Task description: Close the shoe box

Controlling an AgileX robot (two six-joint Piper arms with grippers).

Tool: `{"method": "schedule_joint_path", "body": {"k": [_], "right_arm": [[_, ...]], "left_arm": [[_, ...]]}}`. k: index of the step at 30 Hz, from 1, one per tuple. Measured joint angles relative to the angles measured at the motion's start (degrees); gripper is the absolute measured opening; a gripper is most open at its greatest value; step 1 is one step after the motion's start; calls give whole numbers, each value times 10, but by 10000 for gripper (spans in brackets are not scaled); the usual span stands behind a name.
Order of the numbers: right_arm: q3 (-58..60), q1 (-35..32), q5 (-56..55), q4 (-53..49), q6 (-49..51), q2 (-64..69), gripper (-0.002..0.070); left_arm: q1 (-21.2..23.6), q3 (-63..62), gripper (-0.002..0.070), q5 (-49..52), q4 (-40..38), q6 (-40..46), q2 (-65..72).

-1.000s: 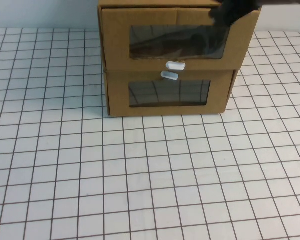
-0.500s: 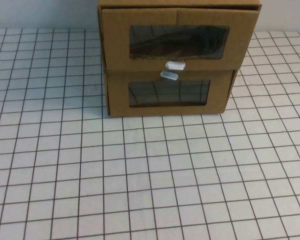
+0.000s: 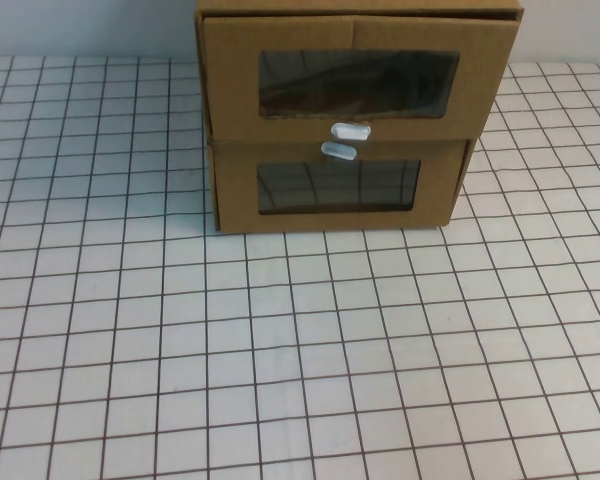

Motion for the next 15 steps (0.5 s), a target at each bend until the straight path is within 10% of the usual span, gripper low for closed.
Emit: {"method": "schedule_joint_path", "body": {"k": [15], "right_arm": [[16,0,9,-23,27,-1,-13]], "left_arm": [[0,89,-5,-19,0,-1,0]]}}
